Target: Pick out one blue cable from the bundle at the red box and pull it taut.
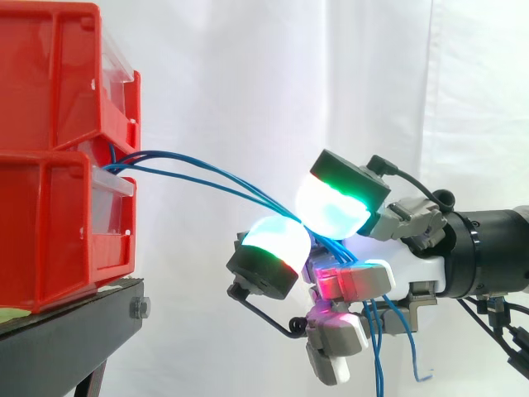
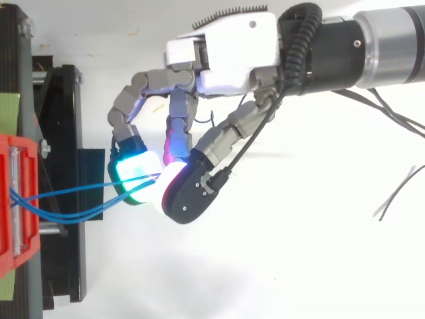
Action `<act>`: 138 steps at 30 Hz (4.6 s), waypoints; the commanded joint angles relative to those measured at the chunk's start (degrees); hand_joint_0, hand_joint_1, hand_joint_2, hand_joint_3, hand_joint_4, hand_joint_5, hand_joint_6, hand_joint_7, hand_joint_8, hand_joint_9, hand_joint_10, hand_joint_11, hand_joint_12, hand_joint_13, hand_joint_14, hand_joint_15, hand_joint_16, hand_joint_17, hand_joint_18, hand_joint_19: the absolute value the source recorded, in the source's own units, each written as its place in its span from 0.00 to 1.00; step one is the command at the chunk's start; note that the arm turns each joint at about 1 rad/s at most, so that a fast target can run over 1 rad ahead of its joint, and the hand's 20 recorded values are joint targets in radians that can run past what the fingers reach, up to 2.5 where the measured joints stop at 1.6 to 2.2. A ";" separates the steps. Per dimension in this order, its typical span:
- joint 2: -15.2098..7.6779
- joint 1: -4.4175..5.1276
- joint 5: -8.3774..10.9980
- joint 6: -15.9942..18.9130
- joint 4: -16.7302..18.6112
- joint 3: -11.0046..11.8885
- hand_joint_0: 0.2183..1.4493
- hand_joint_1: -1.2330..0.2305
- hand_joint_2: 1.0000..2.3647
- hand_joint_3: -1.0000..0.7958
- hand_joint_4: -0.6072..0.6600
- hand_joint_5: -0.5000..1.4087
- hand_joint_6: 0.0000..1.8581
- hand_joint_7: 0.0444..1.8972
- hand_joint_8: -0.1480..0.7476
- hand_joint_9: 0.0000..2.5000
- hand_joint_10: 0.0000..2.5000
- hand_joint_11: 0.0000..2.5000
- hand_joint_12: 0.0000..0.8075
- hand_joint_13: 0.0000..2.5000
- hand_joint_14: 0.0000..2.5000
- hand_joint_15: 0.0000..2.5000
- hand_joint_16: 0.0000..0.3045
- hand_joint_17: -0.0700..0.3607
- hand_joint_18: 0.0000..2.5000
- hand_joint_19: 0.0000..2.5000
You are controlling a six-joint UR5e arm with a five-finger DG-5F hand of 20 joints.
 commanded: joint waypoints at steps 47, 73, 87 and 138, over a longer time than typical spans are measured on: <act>-0.01 -0.15 -0.46 -0.06 -0.27 -0.09 0.41 0.22 0.01 0.33 0.52 0.23 0.47 0.60 0.48 0.55 0.01 0.31 0.41 0.47 0.01 0.29 0.16 0.41 0.38 0.25; 0.08 -0.15 -0.46 -0.06 -0.18 0.00 0.33 0.37 0.01 0.34 0.44 0.24 0.48 0.55 0.45 0.62 0.01 0.34 0.39 0.51 0.01 0.31 0.15 0.41 0.39 0.27; -0.01 -0.06 -0.46 -0.06 0.17 0.00 0.28 0.38 0.00 0.28 0.47 0.23 0.49 0.50 0.44 0.60 0.01 0.36 0.41 0.50 0.01 0.31 0.16 0.41 0.39 0.27; -0.01 -1.20 -2.83 0.02 -0.97 0.09 0.43 0.22 0.00 0.28 0.30 0.22 0.53 0.48 0.43 0.61 0.01 0.40 0.39 0.50 0.01 0.33 0.15 0.39 0.39 0.27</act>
